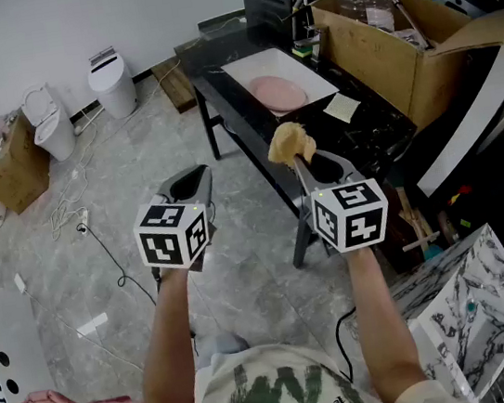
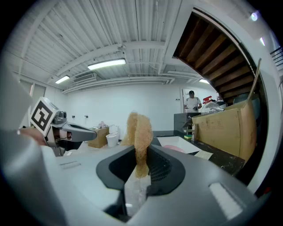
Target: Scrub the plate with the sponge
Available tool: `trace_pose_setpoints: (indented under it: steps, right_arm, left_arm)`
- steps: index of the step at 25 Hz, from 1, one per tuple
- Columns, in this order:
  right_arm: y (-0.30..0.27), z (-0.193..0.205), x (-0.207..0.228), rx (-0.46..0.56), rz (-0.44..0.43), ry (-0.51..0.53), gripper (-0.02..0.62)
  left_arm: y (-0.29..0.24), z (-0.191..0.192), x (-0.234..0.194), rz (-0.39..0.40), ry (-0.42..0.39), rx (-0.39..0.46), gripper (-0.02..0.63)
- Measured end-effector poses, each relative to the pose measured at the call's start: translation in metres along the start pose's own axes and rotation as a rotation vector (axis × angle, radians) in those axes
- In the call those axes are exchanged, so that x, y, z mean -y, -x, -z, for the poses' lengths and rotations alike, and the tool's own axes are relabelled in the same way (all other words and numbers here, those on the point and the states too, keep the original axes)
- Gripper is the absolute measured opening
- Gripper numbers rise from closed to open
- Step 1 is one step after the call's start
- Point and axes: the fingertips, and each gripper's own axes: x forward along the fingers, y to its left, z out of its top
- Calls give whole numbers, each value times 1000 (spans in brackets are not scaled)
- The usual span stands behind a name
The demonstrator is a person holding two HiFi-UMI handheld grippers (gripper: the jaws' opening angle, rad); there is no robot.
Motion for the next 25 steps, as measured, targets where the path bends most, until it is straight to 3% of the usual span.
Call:
trace_pose_setpoints:
  steps: [12, 25]
  right_arm:
    - [-33, 15, 6, -28, 22, -14, 63]
    - [-146, 0, 9, -74, 143, -49, 63]
  left_arm:
    - [-30, 5, -24, 30, 0, 10, 5]
    - [-122, -14, -122, 172, -5, -20, 5]
